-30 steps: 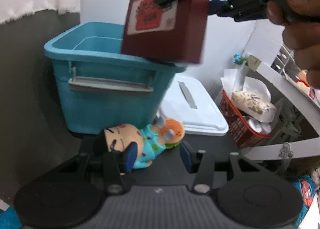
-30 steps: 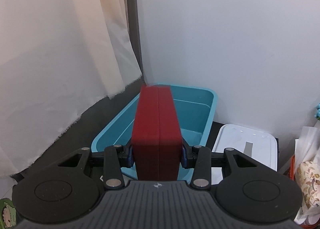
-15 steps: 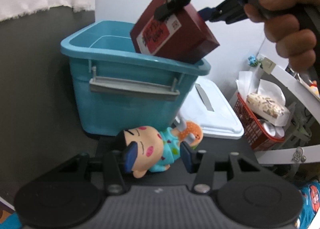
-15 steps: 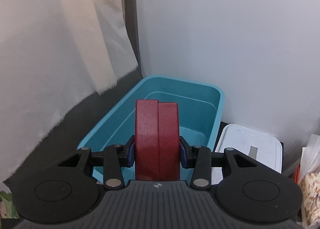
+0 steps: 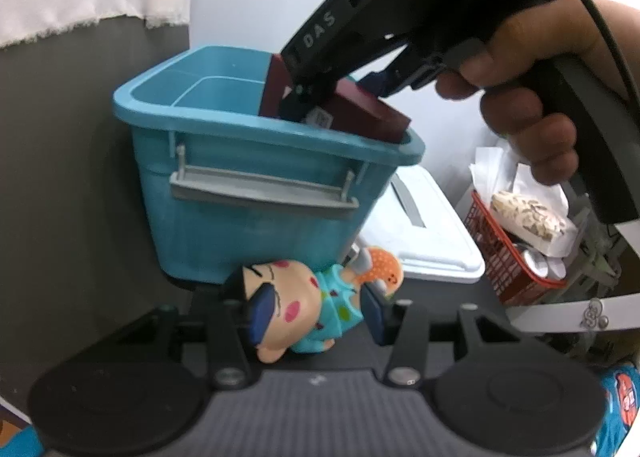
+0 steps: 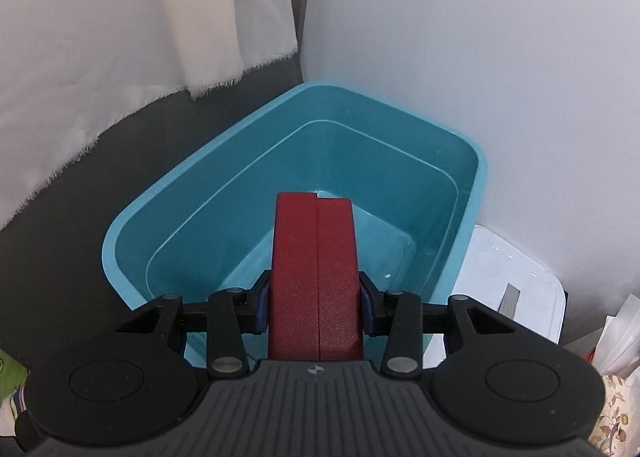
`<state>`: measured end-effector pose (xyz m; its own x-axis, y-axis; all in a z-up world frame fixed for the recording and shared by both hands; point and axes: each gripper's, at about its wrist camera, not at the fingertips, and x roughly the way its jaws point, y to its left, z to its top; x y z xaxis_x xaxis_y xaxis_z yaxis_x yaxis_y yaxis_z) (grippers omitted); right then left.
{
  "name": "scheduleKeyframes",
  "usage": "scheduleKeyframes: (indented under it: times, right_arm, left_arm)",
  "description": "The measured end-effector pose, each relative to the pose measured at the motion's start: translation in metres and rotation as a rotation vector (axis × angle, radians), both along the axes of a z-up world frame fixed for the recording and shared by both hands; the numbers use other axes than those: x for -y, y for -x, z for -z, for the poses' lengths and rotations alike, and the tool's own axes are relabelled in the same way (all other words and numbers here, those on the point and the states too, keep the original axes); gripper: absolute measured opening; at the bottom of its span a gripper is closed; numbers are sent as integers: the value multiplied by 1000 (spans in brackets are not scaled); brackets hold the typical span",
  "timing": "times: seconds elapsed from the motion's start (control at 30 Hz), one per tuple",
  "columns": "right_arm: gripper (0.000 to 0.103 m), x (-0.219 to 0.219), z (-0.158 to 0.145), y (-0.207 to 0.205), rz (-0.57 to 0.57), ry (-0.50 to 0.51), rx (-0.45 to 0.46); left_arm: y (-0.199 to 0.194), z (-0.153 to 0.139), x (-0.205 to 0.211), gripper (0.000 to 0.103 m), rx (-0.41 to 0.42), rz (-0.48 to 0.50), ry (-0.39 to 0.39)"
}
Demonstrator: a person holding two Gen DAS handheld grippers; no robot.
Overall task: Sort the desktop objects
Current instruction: 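Lower the red gift box into the teal bin and open the right gripper, then move the right gripper toward the cartoon boy figurine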
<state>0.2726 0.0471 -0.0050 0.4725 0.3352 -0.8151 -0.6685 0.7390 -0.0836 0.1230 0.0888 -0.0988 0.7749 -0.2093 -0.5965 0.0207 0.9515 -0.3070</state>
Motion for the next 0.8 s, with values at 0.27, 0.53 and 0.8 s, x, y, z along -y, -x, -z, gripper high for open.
scheduleKeyframes:
  times: [0.27,0.53,0.8]
  right_arm:
    - [45,-1,9,3,11,40,-41]
    - [49,28,-16,24,43,-72,-11]
    - [52,95,-35,52,123,-238,49]
  left_arm:
    - [-5,2,4,50,-2,9,0]
    - [-4,-1,3,50,10,-1,1]
    - [-5,-3,2,50,20,-20,-4]
